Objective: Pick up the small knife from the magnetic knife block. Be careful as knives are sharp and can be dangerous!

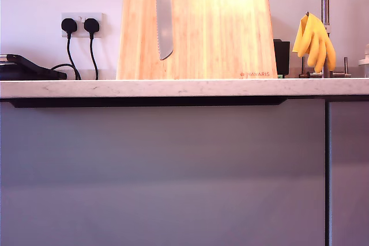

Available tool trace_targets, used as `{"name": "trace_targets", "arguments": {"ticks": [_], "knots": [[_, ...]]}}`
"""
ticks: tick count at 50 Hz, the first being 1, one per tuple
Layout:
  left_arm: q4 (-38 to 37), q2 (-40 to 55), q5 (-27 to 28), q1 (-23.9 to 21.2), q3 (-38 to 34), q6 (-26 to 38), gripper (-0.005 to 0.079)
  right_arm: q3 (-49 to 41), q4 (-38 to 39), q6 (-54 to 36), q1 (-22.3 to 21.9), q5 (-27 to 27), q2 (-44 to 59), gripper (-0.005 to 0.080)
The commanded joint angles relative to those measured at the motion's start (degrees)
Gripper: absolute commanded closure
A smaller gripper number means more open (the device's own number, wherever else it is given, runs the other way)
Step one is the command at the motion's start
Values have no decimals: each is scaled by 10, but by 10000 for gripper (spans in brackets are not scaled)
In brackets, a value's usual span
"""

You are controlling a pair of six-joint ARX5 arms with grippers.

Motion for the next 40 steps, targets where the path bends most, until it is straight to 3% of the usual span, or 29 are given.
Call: {"name": "trace_targets", "arguments": {"ticks": [1,15,26,40], "knots": [[69,-8,87,9,8,-116,764,74,8,64,0,-42,-3,765],[84,-8,99,9,11,-117,764,76,17,64,0,-53,-3,765],[51,-8,210,9,81,-175,764,137,-32,65,0,-118,-3,765],[-41,60,352,9,209,-176,764,235,-154,64,0,-191,9,765]]}}
